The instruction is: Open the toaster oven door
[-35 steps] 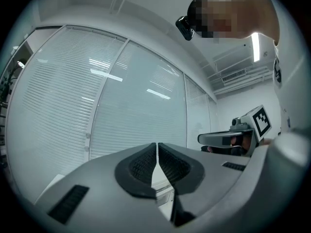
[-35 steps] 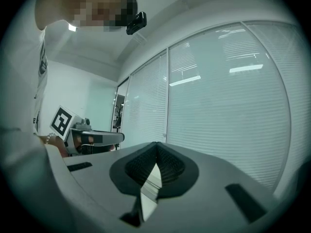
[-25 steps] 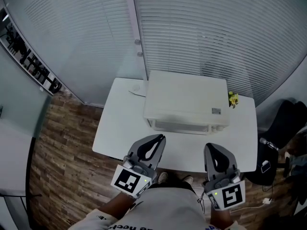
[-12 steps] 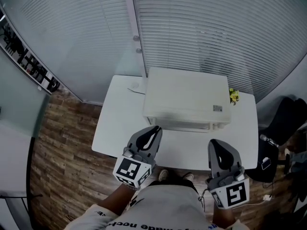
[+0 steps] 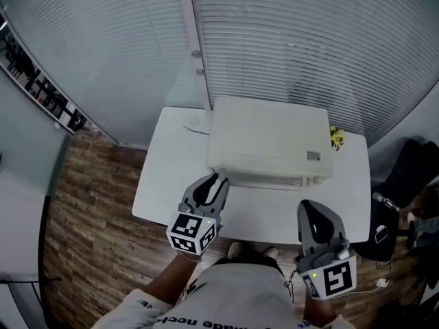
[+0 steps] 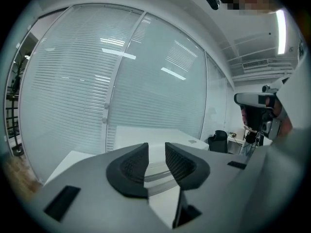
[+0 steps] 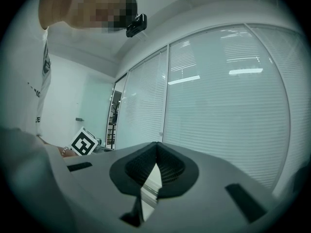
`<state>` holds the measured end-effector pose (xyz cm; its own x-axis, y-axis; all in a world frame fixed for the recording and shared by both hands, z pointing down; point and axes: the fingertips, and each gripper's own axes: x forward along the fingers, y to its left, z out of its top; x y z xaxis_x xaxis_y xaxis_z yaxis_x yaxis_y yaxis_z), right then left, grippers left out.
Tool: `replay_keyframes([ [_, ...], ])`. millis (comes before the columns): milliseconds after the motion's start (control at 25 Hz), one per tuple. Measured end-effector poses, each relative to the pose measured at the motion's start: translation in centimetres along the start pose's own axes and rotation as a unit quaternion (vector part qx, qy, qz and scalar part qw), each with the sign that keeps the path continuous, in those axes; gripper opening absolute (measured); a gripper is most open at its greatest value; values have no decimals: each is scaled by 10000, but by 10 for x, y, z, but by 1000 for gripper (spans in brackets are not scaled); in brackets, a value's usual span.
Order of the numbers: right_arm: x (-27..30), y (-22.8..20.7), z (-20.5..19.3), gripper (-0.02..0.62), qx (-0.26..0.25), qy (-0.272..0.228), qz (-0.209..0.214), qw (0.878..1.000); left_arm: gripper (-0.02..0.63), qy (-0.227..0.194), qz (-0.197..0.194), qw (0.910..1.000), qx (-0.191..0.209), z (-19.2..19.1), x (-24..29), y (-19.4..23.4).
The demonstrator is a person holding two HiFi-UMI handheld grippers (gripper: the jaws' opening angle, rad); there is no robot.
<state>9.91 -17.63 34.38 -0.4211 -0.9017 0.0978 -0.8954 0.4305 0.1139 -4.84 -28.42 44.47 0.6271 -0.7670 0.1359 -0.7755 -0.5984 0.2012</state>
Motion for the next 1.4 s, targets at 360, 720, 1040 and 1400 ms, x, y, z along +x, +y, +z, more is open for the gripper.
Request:
replay_keyframes([
  [360, 5, 3, 1, 8, -7, -9, 57, 10000, 133, 355, 251, 9989, -152, -30, 20, 18],
  [720, 5, 5, -1, 8, 62, -48, 76, 9999, 152, 611, 464, 9968, -205, -55, 34, 31],
  [1040, 2, 8, -2, 8, 143, -89, 94, 9998, 152, 859, 574, 9938, -401, -80, 44, 36],
  [1400, 0, 5, -6, 8, 231, -92, 66, 9997, 152, 1026, 510, 9906, -752, -88, 45, 38],
])
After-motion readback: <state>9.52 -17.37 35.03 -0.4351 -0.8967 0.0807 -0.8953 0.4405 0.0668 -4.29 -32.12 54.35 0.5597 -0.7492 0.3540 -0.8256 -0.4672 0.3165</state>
